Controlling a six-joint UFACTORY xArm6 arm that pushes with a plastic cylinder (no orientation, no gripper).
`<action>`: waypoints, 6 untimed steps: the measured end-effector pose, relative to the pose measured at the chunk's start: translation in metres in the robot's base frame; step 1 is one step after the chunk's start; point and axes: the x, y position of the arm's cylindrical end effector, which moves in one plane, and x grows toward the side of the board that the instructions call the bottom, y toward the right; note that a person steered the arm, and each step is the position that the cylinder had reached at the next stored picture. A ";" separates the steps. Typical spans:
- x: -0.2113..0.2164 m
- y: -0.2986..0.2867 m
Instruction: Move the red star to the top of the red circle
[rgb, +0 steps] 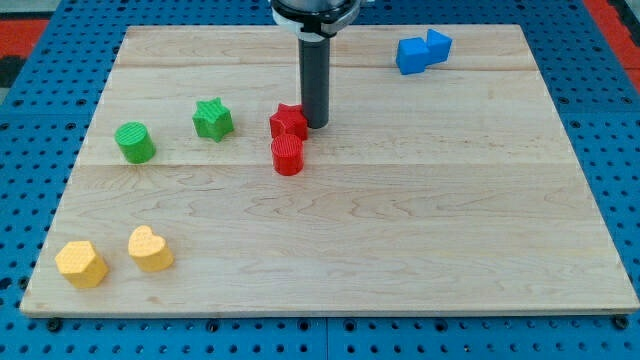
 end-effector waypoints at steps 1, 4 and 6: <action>-0.007 -0.003; -0.038 -0.037; -0.019 -0.046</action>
